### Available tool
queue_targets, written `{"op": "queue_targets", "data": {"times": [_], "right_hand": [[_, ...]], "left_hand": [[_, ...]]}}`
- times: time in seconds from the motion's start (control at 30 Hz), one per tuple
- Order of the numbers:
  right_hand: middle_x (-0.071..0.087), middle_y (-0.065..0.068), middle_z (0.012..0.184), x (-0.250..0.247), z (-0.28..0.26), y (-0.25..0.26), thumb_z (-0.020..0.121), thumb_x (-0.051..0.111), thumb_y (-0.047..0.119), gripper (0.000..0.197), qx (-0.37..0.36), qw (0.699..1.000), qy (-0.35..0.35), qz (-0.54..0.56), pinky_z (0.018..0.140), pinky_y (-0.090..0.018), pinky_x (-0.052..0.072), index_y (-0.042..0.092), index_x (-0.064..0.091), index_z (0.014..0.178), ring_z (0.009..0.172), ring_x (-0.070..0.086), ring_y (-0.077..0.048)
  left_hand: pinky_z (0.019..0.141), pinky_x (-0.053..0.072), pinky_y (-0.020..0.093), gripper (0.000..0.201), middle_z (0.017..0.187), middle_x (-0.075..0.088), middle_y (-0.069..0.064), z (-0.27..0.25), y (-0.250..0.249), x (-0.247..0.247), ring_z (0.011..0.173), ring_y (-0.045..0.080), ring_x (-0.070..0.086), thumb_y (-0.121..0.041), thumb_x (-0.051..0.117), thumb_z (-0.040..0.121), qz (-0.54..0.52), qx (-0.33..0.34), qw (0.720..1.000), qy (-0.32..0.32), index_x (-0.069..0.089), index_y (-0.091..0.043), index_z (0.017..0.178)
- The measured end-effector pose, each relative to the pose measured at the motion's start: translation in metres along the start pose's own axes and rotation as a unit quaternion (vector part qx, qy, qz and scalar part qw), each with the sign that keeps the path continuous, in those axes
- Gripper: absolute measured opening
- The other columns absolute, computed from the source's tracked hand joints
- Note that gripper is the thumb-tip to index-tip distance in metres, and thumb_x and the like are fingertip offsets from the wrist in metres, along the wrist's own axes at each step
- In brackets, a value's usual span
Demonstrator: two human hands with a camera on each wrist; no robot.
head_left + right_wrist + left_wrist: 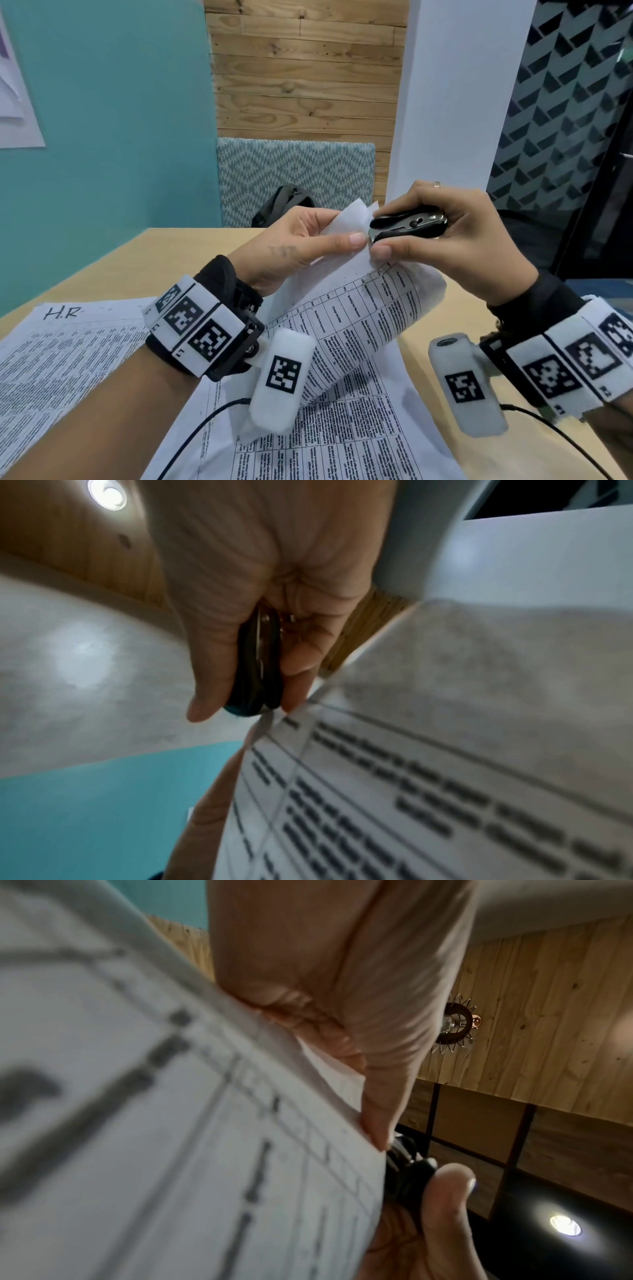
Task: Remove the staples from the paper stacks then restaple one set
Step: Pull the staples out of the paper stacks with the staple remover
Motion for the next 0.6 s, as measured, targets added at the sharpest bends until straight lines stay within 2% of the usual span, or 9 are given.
{"op": "queue_targets", "data": {"times": [0.1, 0.2, 0.3, 0.37, 0.47, 0.53, 0.6], "right_hand": [[0.069, 0.0, 0.082, -0.003, 0.0, -0.007, 0.057, 0.076, 0.054, 0.045, 0.018, 0.999, -0.005, 0.028, 0.073, -0.02, 0.049, 0.018, 0.07, 0.084, 0.077, 0.064, -0.008], [0.068, 0.001, 0.08, -0.007, 0.002, -0.004, 0.058, 0.076, 0.054, 0.045, 0.008, 1.0, 0.01, -0.017, 0.072, -0.016, 0.047, 0.017, 0.07, 0.083, 0.076, 0.063, -0.004], [0.063, 0.01, 0.073, -0.002, 0.003, 0.003, 0.057, 0.079, 0.048, 0.046, -0.014, 0.99, 0.074, -0.122, 0.066, -0.009, 0.041, 0.01, 0.073, 0.082, 0.071, 0.059, -0.001], [0.062, 0.013, 0.074, 0.008, 0.001, 0.003, 0.055, 0.08, 0.043, 0.042, -0.011, 0.973, 0.134, -0.186, 0.064, -0.011, 0.042, 0.01, 0.073, 0.08, 0.072, 0.058, -0.002], [0.06, 0.014, 0.074, 0.023, -0.006, -0.008, 0.052, 0.087, 0.043, 0.043, 0.032, 0.95, 0.206, -0.233, 0.068, -0.021, 0.044, 0.015, 0.074, 0.082, 0.075, 0.056, -0.005], [0.06, 0.012, 0.077, 0.027, -0.009, -0.013, 0.051, 0.086, 0.044, 0.045, 0.052, 0.938, 0.23, -0.255, 0.071, -0.027, 0.043, 0.018, 0.073, 0.085, 0.078, 0.054, -0.007], [0.06, 0.011, 0.079, 0.024, -0.009, -0.015, 0.049, 0.086, 0.044, 0.048, 0.067, 0.936, 0.24, -0.248, 0.072, -0.024, 0.043, 0.018, 0.072, 0.088, 0.081, 0.054, -0.007]], "left_hand": [[0.073, 0.054, 0.024, 0.022, 0.087, 0.07, 0.007, 0.001, 0.004, 0.001, 0.08, 0.018, 0.065, -0.012, 0.059, 0.081, 0.011, -0.011, 1.0, -0.012, 0.068, -0.004, 0.099], [0.07, 0.047, 0.024, 0.028, 0.085, 0.062, 0.01, 0.002, 0.006, -0.004, 0.077, 0.02, 0.057, -0.017, 0.062, 0.081, 0.037, -0.028, 0.999, -0.026, 0.064, 0.001, 0.103], [0.074, 0.039, 0.037, 0.043, 0.093, 0.057, 0.021, 0.002, 0.009, -0.014, 0.081, 0.027, 0.051, -0.021, 0.065, 0.079, 0.06, -0.04, 0.996, -0.055, 0.059, 0.01, 0.109], [0.075, 0.037, 0.039, 0.047, 0.094, 0.057, 0.022, 0.002, 0.01, -0.016, 0.081, 0.029, 0.051, -0.022, 0.065, 0.079, 0.075, -0.044, 0.994, -0.065, 0.056, 0.013, 0.11], [0.071, 0.046, 0.034, 0.039, 0.093, 0.062, 0.021, 0.002, 0.014, -0.018, 0.079, 0.027, 0.057, -0.018, 0.063, 0.084, 0.086, -0.053, 0.992, -0.073, 0.058, 0.011, 0.109], [0.067, 0.052, 0.029, 0.035, 0.091, 0.067, 0.017, 0.001, 0.016, -0.02, 0.075, 0.024, 0.063, -0.019, 0.062, 0.083, 0.091, -0.058, 0.991, -0.077, 0.062, 0.007, 0.106], [0.066, 0.054, 0.029, 0.032, 0.089, 0.069, 0.016, 0.001, 0.017, -0.024, 0.073, 0.023, 0.065, -0.019, 0.063, 0.083, 0.103, -0.062, 0.99, -0.078, 0.064, 0.005, 0.104]]}}
Point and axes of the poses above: each hand's wrist, its own z-axis towards the middle knuckle, its own x-axis out of the palm, y = z × x, the point moved 9 cm from there along z, towards the middle knuckle
